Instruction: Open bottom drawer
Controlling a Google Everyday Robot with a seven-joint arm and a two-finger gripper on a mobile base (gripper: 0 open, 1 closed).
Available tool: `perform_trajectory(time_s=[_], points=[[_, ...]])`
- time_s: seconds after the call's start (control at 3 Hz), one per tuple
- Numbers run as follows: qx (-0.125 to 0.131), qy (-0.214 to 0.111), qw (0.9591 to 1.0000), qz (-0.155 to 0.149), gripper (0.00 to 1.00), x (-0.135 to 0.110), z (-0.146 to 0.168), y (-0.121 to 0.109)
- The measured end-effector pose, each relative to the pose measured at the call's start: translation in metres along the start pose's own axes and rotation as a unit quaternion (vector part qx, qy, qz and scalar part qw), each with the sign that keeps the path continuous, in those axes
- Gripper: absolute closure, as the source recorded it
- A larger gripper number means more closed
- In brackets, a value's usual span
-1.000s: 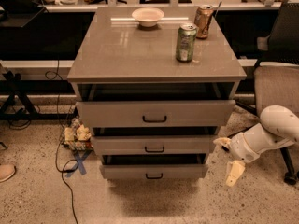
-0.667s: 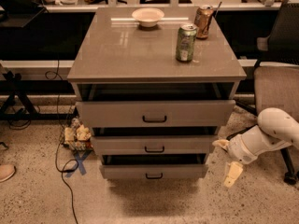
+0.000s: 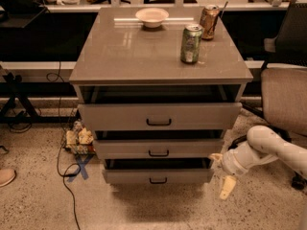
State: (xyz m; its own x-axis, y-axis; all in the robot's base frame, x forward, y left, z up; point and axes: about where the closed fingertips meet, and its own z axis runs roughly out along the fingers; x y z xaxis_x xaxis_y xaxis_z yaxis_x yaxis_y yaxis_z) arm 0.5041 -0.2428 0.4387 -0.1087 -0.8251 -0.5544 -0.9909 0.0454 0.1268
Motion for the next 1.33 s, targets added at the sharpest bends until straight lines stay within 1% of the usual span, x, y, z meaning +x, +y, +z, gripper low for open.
perform_trajectory(time_s=[0.33, 0.67, 1.0, 1.33], points=[[-0.012, -0.041, 0.9990, -0.012, 0.00, 0.024, 0.070, -0.001], [-0.012, -0.041, 0.9990, -0.012, 0.00, 0.024, 0.070, -0.001], [0.007, -0.013, 0.9998, -0.014, 0.00, 0.043, 0.093, -0.021], [0.030, 0.013, 0.9990, -0.030, 0.00, 0.062, 0.120, -0.046]])
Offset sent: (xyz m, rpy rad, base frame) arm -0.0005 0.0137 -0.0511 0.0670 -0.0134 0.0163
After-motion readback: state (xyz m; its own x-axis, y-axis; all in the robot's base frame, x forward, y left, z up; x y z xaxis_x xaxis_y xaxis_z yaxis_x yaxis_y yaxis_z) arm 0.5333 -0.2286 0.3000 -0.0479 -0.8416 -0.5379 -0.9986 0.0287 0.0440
